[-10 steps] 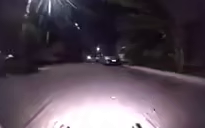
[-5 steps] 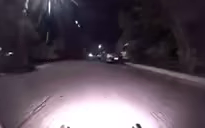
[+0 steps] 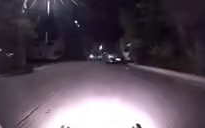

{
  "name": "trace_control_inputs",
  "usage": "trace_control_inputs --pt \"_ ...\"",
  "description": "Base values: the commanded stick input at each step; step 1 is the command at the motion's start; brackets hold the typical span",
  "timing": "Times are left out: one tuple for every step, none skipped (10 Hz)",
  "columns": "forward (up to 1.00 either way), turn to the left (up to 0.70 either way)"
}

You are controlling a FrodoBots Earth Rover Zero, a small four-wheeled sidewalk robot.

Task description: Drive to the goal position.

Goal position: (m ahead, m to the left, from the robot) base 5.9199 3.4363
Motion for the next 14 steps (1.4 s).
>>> trace_control_inputs --pt "0.85 0.0" --pt "0.85 0.0" --pt "0.85 0.0" --pt "0.85 0.0" --pt "0.85 0.0" --pt "0.85 0.0" --pt "0.85 0.0" --pt "0.85 0.0" --pt "0.85 0.0" --pt "0.85 0.0" --pt "0.85 0.0" --pt "0.85 0.0" --pt "0.85 0.0" --pt "0.85 0.0"
